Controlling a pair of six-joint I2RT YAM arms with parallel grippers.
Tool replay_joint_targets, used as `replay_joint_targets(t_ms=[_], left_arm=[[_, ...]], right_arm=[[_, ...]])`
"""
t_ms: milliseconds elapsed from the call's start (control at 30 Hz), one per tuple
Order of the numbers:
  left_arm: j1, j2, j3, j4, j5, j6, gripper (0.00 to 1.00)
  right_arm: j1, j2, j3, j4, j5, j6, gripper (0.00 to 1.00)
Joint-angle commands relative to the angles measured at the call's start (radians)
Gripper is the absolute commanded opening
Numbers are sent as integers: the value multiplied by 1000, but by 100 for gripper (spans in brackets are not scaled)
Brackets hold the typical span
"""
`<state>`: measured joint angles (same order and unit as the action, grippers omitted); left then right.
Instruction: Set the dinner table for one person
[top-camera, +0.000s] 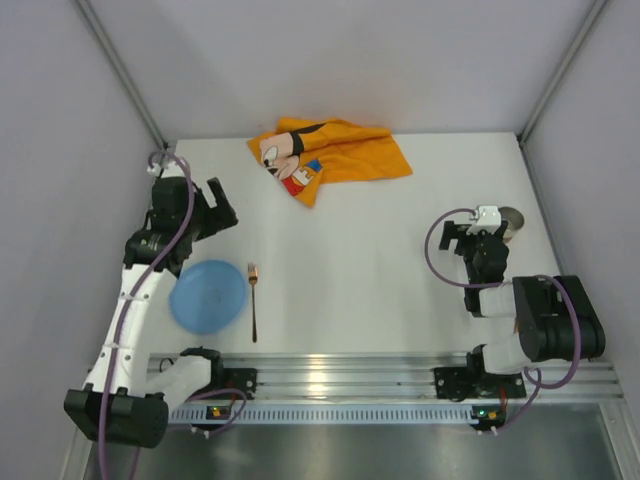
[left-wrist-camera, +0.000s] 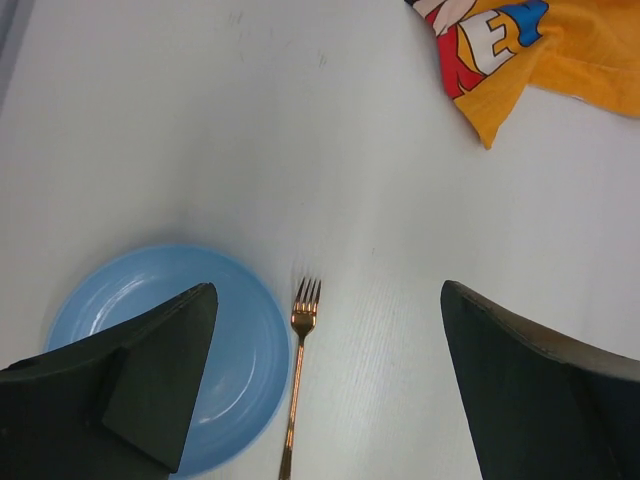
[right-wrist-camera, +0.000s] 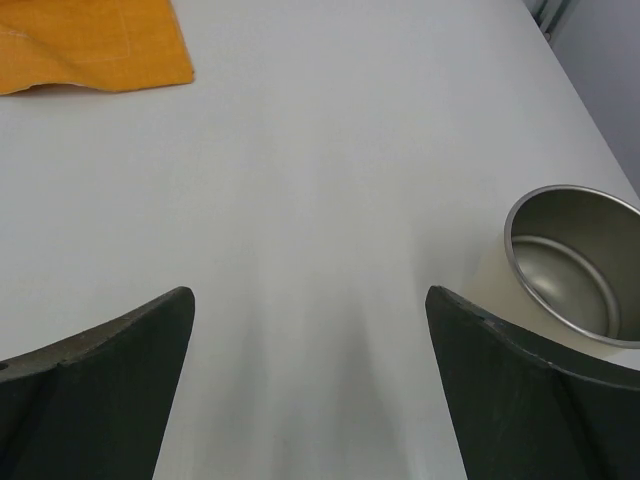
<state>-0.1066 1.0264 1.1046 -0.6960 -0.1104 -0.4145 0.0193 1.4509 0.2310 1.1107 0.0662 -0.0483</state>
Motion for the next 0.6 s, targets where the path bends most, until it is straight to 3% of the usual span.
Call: replay_joint_targets(t_ms=[0,133,167,233,267,300,333,400,433,467,500,533,567], left_arm=[[-1,20,150,-94,-92,-17,98],[-8,11,257,-128,53,95,99],[-18,-20,248,-120,25,80,99],[-16,-54,203,-96,3,40,98],[-16,-72,190,-94,26,40,98],[-16,-75,186,-100,34,40,99],[-16,-72,190,-121,40,39,99],[-16,-58,196,-135,41,31,99],[-16,-57,190,-135,38,22,99],[-16,-57,186,-119,38,20,99],[-16,-57,166,-91,37,20,99],[-16,-57,160,-91,37,23,99],[-16,-46,158,-86,31,25,99]], right_arm=[[2,2,24,52,-11,16,100],[5,-1,25,52,1,13,100],[36,-15,42,44,32,-1,100],[89,-154,126,-243,192,-25,100],[131,-194,280,-516,302,3,100],[134,-225,371,-635,307,36,100],[133,-253,461,-738,297,92,100],[123,-226,649,-886,347,384,100],[82,-204,694,-935,324,533,100],[47,-172,776,-936,17,635,100],[38,-59,933,-1036,-172,675,100],[37,13,935,-1037,-174,676,100],[75,81,1137,-1241,-201,714,100]])
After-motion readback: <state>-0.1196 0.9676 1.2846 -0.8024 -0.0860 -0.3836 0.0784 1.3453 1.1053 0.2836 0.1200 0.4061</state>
